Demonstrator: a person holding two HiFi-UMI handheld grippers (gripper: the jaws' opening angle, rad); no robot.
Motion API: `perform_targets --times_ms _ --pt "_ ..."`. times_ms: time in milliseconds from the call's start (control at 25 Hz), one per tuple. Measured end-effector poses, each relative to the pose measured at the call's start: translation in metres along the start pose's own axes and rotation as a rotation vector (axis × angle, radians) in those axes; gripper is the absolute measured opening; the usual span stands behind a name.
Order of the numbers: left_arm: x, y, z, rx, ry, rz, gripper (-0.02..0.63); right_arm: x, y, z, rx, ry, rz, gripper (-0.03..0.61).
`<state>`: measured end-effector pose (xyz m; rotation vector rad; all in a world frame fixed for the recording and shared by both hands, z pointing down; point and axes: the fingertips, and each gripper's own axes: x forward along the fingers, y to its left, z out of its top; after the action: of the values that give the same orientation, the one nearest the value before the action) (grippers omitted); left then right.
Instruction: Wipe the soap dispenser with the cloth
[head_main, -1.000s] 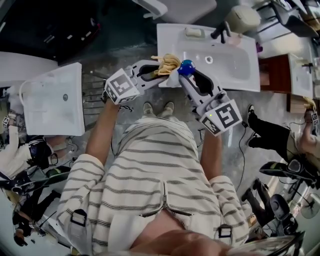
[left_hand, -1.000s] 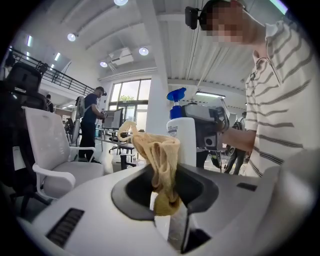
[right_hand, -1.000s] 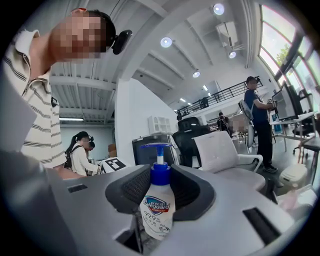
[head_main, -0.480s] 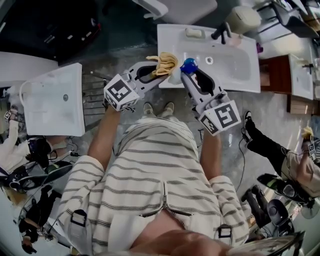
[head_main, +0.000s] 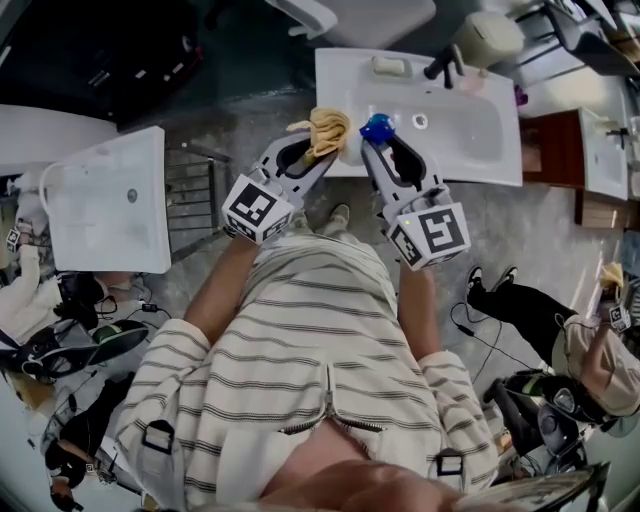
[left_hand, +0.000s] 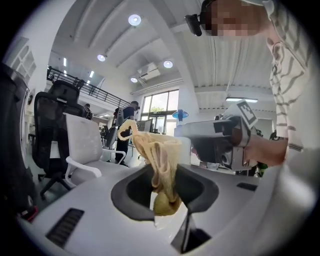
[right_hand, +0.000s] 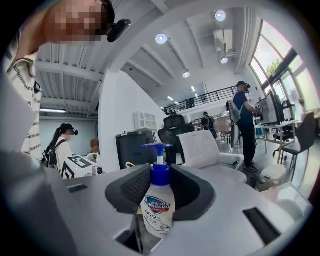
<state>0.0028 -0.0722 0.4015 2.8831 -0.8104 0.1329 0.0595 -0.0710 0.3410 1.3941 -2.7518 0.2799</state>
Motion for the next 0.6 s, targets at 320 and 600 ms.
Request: perform_targets --times_ms 320,600 --pt "-0.002 -0.001 -0.009 -0.054 0.001 0.051 0.112 0.007 -0.017 -0.007 0.035 0.012 -0.088 0.126" --pt "-0.008 -0.004 -0.022 -0.006 0.029 0.084 0.111 0.018 -0.024 -0.025 0.018 0.024 -0.115 0.126"
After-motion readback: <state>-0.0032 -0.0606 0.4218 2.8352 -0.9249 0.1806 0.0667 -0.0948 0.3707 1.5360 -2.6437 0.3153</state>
